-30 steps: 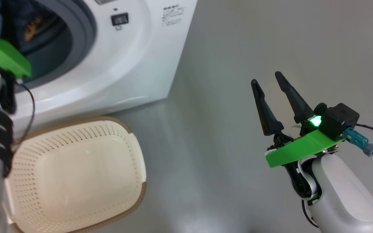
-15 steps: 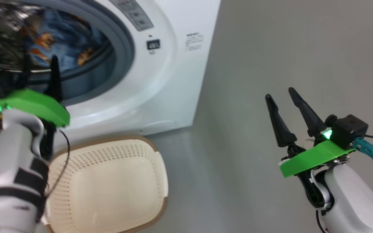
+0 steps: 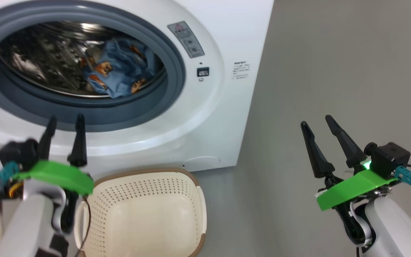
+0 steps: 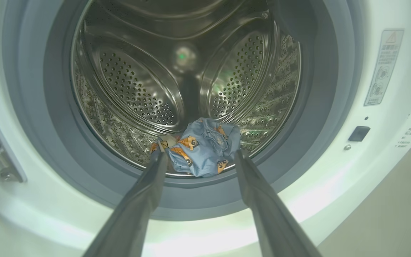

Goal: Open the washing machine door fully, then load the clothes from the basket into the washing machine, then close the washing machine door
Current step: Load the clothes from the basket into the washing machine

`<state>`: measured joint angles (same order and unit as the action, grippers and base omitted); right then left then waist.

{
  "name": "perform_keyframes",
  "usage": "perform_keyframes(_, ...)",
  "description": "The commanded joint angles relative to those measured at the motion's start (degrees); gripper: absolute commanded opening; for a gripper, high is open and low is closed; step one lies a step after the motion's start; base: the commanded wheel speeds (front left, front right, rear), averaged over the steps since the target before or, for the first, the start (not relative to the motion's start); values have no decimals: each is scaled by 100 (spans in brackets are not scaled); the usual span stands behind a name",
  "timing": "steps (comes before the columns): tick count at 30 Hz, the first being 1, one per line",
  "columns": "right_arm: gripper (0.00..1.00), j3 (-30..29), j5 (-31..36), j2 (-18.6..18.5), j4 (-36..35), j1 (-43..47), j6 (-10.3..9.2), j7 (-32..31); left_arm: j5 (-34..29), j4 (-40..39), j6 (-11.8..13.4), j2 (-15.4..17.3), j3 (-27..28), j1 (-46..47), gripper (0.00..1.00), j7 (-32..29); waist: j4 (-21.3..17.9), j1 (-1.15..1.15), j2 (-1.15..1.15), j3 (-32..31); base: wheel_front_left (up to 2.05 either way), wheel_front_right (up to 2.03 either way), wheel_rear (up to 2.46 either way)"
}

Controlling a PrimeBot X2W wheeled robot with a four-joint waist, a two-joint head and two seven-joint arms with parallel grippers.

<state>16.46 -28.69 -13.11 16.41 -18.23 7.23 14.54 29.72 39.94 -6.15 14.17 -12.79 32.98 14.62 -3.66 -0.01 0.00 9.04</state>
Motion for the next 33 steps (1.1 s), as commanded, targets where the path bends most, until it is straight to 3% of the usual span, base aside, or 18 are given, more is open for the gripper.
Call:
perform_keyframes(1,100,67,-42,-72,-135,60,25,46,-41,-218,46,189,219,-37,100,38,125,1,0,-135,0,0,0)
perform_keyframes(16,100,56,-39,-195,-128,332,25,46,-145,-1536,412,26,755,-1553,100,38,151,1,0,-476,0,0,0)
perform_keyframes(33,100,99,-111,-244,-82,396,25,46,-281,-2007,537,79,703,-1987,100,37,77,1,0,-562,0,0,0)
